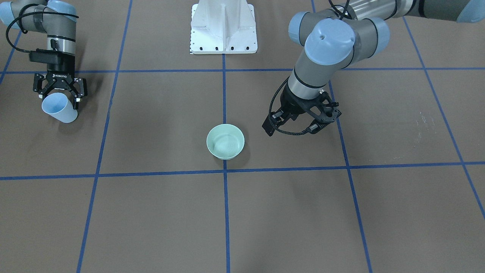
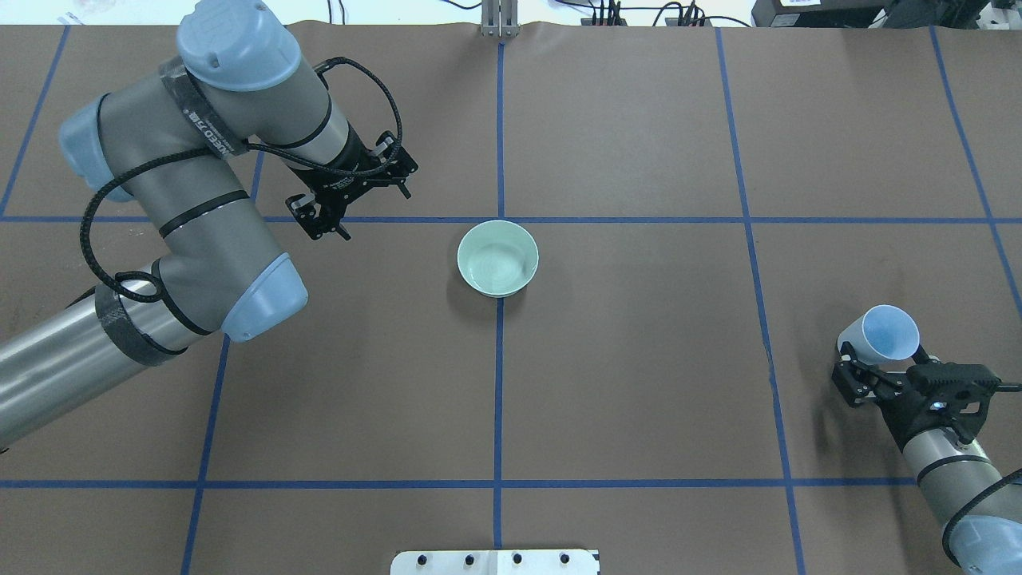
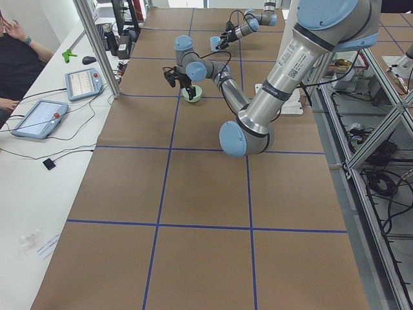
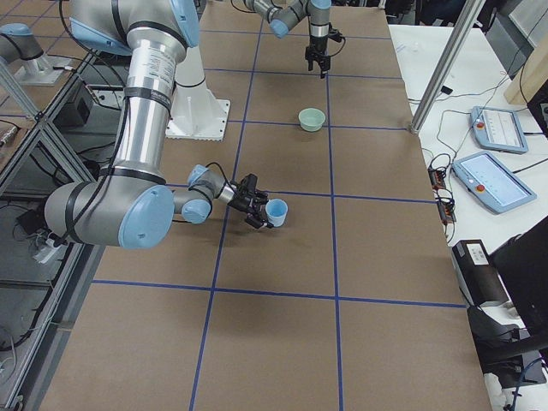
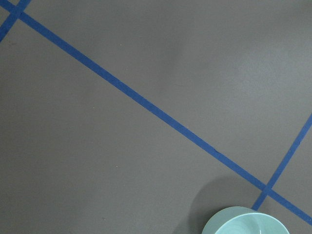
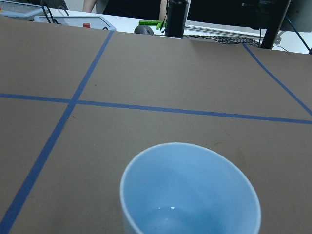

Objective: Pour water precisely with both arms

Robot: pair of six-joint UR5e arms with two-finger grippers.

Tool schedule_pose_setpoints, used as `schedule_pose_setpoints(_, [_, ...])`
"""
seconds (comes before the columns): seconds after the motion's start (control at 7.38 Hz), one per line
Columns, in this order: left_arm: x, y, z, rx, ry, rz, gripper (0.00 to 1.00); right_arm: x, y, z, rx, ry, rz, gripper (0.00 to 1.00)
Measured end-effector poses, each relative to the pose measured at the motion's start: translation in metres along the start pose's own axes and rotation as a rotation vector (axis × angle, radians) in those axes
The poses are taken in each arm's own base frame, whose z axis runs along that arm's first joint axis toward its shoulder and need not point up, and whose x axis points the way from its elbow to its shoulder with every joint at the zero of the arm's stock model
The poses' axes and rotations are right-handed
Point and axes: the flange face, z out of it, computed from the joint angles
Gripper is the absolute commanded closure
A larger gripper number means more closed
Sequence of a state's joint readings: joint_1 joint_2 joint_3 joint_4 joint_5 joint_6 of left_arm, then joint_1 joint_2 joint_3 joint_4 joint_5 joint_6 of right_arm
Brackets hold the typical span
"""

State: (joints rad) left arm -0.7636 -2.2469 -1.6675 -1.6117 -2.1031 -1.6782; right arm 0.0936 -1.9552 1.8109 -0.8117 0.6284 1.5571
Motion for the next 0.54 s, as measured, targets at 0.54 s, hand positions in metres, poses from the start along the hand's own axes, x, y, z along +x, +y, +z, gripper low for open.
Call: schedule_pose_setpoints(0.54, [-0.0008, -0.0015, 0.0020, 0.003, -0.004, -0.002, 0.00, -0.0111, -0.0065, 0.0078, 0.014, 0.004, 0.010, 0.04])
